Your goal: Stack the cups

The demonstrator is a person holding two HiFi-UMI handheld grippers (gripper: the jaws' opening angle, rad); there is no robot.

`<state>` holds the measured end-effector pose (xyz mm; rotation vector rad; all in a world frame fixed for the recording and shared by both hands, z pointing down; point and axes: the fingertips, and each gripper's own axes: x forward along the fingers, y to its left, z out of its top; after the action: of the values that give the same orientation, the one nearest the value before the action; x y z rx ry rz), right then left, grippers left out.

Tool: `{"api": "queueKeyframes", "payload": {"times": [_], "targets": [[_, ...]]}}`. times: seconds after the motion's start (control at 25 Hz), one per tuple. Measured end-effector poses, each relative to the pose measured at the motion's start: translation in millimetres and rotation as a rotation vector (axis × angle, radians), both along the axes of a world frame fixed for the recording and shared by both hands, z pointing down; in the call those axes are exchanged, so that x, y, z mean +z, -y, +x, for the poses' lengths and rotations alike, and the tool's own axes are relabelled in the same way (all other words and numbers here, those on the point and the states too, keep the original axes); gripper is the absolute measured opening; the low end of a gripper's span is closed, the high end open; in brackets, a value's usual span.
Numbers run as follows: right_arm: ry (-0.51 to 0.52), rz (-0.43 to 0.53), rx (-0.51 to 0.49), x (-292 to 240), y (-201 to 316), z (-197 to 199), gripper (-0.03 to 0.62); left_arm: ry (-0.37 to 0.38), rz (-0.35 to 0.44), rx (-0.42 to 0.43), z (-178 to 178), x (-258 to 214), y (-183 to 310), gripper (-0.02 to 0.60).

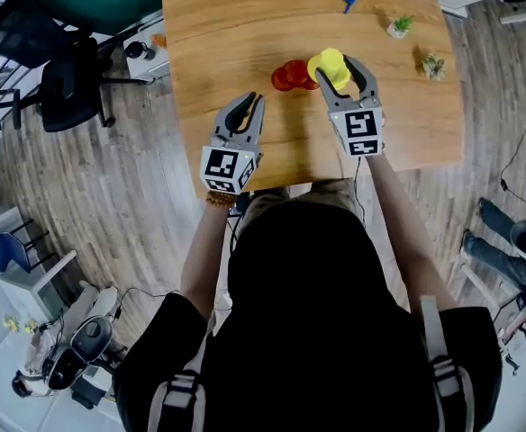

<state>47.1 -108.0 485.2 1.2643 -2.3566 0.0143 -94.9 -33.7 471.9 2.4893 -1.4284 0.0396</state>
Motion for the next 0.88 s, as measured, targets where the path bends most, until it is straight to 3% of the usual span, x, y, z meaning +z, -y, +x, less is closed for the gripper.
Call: {"api": "queueKeyframes", "payload": {"times": [0.6, 0.8, 0.88], "targets": [[-0.07, 0.025, 0.005, 12, 2, -4, 0.262, 0.007, -0.015, -0.013, -1, 3, -11, 0.037], [-0.092, 0.007, -0.018, 18, 1, -6, 0.267, 0.052, 0.011, -0.016, -10, -1, -7, 0.037], [-0.081, -0.024, -0.034, 23, -2, -7, 0.315, 0.051, 0.018, -0.025, -17, -6, -5, 0.037]]}}
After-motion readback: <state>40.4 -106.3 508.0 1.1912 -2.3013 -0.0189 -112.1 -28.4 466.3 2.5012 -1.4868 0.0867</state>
